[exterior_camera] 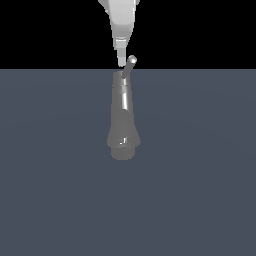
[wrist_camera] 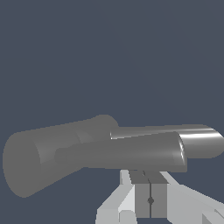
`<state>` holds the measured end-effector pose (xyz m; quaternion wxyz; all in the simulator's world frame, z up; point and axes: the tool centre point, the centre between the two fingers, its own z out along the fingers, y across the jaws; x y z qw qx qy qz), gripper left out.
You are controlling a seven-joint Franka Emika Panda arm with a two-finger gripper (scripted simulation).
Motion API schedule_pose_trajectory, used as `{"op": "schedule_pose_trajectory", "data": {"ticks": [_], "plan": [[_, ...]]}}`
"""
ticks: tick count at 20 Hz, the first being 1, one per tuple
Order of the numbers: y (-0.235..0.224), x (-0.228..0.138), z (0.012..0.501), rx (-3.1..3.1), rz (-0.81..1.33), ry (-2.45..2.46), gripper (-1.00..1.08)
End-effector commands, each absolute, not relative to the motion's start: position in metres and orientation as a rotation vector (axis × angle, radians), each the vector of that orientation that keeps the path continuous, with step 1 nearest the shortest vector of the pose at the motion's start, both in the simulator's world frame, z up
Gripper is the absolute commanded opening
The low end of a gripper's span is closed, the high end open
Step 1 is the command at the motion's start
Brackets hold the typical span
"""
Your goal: Turn on the faucet by rotating a designated handle.
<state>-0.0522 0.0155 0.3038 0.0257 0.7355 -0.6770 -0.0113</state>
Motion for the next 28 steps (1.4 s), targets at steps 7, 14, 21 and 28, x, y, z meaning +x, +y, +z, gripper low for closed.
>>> {"op": "schedule_pose_trajectory", "data": {"ticks": [7, 14, 21, 28], "plan": [[-0.011, -0.043, 0.301, 2.272, -0.035, -2.096, -1.00], [-0.037, -0.026, 0.292, 2.259, -0.037, -2.105, -1.00], [-0.061, -0.010, 0.283, 2.247, -0.039, -2.115, -1.00], [-0.084, 0.005, 0.274, 2.235, -0.042, -2.123, -1.00]]}}
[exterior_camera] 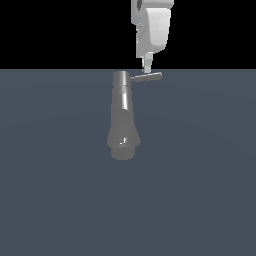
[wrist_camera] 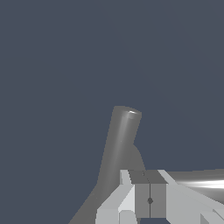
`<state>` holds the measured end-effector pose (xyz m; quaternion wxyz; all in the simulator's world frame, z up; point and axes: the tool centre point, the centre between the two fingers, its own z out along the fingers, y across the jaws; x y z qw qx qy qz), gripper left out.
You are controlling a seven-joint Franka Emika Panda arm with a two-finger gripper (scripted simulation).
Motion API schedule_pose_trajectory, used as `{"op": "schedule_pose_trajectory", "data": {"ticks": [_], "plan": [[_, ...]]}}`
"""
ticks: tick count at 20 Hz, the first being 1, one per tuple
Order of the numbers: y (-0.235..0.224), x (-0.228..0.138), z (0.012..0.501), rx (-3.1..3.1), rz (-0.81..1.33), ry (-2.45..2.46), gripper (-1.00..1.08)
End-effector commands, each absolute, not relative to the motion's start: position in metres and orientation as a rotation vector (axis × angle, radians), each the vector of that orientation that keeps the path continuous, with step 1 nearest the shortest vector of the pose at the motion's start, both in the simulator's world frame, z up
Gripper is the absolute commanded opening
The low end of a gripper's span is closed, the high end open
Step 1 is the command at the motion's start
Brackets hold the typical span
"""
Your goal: Turn on the faucet by rotating a designated handle.
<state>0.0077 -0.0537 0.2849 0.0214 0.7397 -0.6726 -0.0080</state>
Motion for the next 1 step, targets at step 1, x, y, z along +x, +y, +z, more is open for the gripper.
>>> {"op": "schedule_pose_trajectory", "data": {"ticks": [1], "plan": [[-0.0842, 0.0053, 0.2742, 2.235, -0.042, -2.123, -1.00]]}}
